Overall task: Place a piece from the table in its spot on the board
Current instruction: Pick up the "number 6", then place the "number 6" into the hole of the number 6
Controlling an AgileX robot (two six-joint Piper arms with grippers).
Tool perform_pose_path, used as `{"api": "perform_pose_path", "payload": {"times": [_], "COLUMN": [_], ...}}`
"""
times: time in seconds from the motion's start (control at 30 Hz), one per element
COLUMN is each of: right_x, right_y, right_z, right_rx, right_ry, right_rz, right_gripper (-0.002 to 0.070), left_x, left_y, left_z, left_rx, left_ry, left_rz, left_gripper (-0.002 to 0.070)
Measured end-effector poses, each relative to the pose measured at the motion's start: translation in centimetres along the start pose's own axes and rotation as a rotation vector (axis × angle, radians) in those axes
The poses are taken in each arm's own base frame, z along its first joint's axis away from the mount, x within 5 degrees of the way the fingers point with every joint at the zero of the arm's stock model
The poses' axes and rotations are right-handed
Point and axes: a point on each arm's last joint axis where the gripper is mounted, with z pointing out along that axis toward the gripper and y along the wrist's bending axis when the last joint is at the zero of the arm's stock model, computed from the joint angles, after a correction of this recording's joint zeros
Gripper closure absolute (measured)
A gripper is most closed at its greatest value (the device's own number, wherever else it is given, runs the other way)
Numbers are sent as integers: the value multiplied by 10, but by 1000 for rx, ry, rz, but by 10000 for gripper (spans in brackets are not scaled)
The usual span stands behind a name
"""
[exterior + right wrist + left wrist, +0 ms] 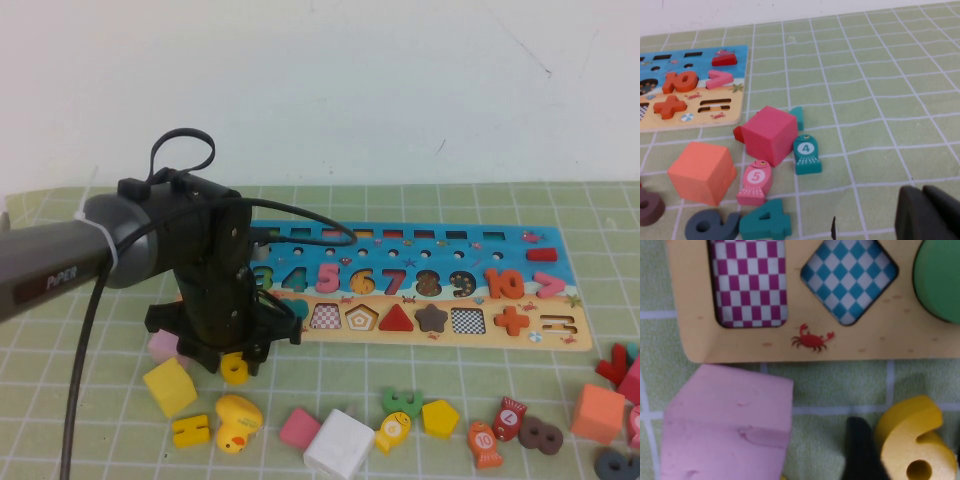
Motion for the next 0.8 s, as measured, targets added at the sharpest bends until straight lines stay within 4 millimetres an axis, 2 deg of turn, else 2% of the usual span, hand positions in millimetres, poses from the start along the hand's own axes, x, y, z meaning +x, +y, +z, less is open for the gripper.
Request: {"api": "perform_pose_path", "payload": {"times": [0.13, 0.4, 0.6, 0.8], "right_x": [0, 0, 0, 0], "right_y": [0, 0, 0, 0], "right_z": [0, 0, 0, 0], "right_rx": [0, 1, 1, 1], "right_ry": [0, 0, 0, 0], "right_rz": [0, -2, -2, -2], "right_gripper": [679, 679, 679, 679], "left_x": [1, 1, -13, -42], "left_y": [1, 1, -13, -41], "left_z": [0, -3, -29, -62], "left_rx": [-6, -12, 93, 337], "left_ry": [13, 29, 1, -205], "left_rz": [31, 68, 152, 180], "left_gripper": [413, 413, 413, 413]}}
